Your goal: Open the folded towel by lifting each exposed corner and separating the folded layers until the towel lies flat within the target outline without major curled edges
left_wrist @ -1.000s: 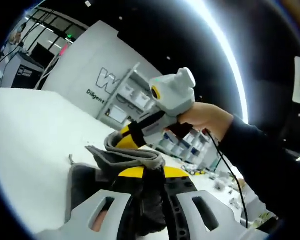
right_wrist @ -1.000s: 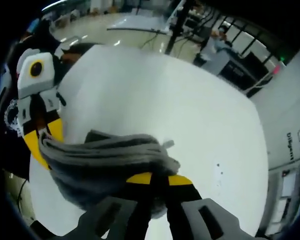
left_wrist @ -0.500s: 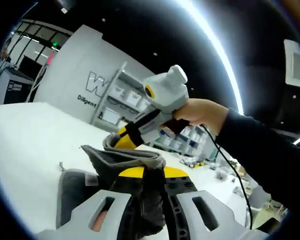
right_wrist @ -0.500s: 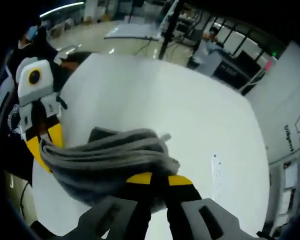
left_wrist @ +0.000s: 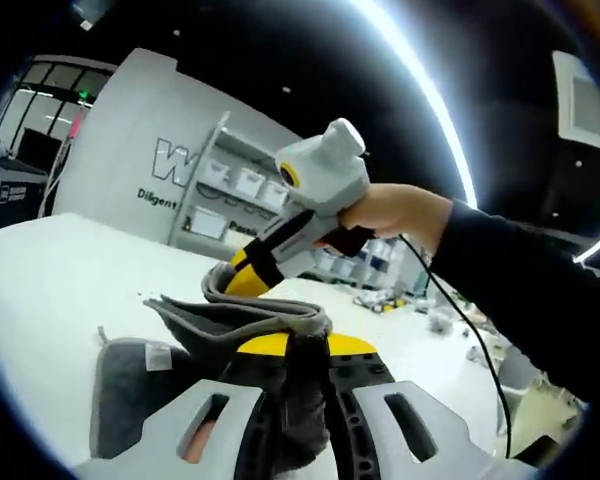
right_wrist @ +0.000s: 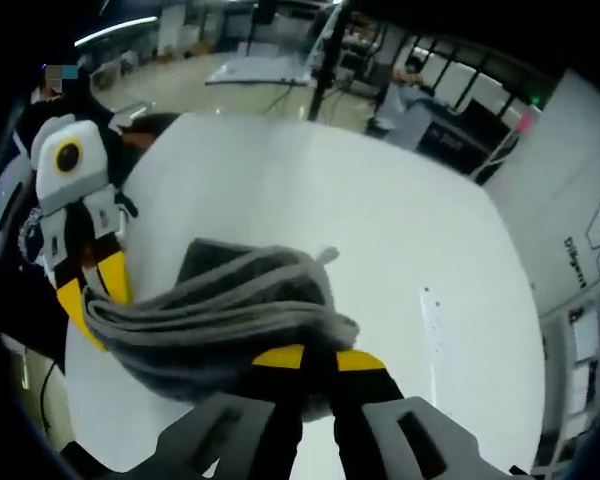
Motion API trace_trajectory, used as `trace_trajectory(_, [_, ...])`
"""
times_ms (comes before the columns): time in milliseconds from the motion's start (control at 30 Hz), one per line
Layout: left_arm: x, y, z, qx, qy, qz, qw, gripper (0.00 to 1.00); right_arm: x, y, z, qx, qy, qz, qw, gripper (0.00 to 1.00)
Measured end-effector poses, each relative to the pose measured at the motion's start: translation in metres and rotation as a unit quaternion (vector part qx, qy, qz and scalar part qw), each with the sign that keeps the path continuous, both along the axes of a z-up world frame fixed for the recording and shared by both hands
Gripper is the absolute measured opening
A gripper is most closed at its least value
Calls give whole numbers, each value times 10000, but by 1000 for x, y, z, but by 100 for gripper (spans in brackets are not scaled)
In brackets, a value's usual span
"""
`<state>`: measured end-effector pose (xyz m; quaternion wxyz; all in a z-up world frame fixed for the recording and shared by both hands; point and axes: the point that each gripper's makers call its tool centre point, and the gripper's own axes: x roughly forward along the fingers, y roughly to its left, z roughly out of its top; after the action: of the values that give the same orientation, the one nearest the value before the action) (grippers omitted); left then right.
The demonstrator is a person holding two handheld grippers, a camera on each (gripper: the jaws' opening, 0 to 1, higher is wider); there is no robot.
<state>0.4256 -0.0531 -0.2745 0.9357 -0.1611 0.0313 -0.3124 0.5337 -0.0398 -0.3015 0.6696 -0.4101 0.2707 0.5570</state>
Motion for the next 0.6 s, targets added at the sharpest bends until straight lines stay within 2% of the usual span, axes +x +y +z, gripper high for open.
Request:
trace_trajectory(400, [-6, -24, -7, 579, -127, -130, 9982, 9, -1, -26, -3, 185, -46, -217, 9996, 4])
trace_trajectory(600, [-9, -41, -13, 891, -155, -240, 9956, 9, -3, -47, -7, 199, -49, -378, 9991, 5])
